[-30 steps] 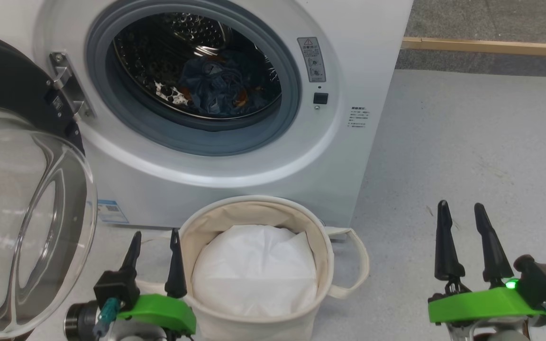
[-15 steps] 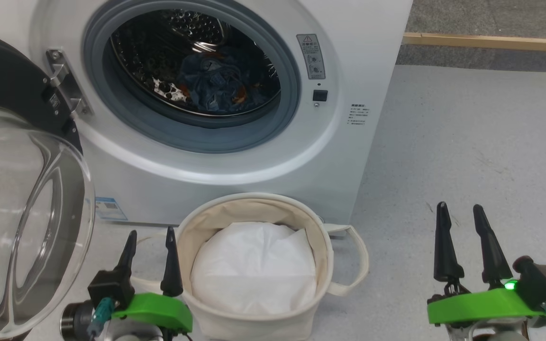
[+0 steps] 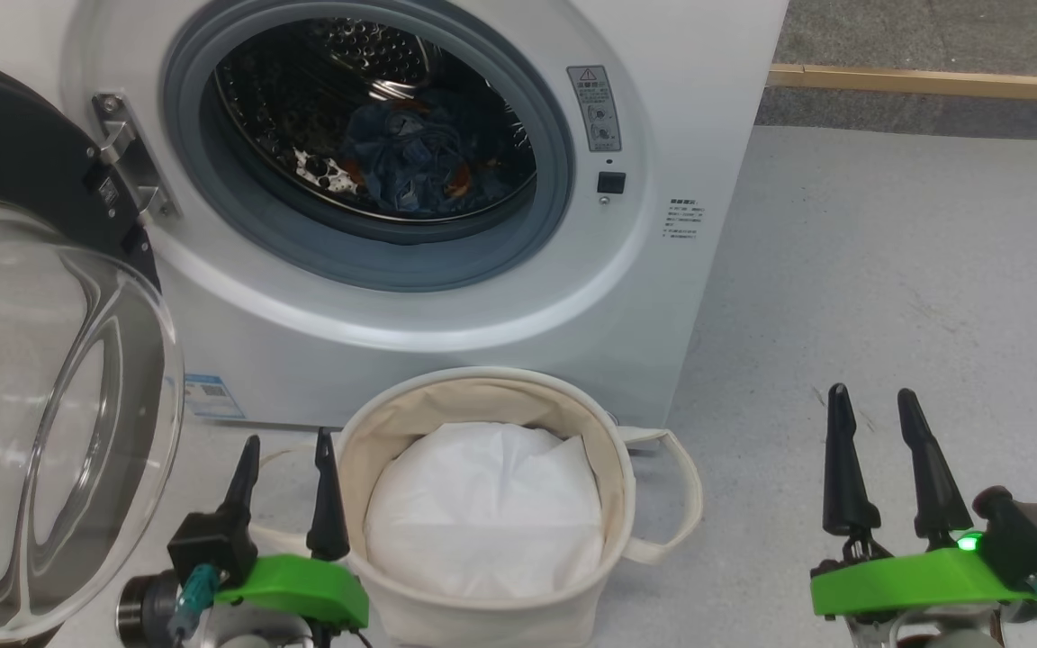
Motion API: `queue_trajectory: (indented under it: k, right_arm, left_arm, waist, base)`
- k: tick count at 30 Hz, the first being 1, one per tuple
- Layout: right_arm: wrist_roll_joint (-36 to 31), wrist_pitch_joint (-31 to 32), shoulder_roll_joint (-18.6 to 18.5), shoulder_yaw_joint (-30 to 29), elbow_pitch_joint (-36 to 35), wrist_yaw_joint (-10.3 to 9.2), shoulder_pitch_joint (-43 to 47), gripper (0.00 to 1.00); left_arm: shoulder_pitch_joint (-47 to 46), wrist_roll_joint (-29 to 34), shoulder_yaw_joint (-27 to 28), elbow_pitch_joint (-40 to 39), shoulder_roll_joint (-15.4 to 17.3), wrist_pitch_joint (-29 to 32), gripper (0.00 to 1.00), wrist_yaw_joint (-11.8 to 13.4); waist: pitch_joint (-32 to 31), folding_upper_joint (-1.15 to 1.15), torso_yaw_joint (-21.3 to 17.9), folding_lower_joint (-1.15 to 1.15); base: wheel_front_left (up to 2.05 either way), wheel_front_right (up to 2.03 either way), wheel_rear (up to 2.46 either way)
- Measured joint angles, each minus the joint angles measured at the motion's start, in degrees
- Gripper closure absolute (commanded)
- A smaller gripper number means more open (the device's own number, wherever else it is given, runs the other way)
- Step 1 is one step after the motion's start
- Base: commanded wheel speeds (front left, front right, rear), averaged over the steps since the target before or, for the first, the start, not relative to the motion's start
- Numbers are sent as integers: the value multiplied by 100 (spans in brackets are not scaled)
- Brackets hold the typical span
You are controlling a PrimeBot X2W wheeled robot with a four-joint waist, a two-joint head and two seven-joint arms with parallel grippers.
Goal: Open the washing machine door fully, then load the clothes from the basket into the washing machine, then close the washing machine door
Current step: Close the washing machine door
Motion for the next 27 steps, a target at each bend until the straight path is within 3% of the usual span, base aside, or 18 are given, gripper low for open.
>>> queue_trajectory:
  k: [11, 22, 27]
  right_arm:
    - [41, 0, 0, 11, 7, 0, 0, 0]
    - [41, 0, 1, 18, 27, 0, -8, 0]
    - [47, 0, 2, 35, 30, 0, -8, 0]
  left_arm:
    - [-2, -48, 2, -2, -5, 0, 0, 158]
    - [-7, -48, -1, -23, -15, 0, 0, 194]
    - [-7, 261, -7, -34, -13, 0, 0, 252]
  waist:
    - [40, 0, 6, 0]
    - [129, -1, 6, 0]
    - [161, -1, 10, 0]
  base:
    - [-82, 30, 51]
    - [-226, 142, 84]
    - [-219, 167, 53]
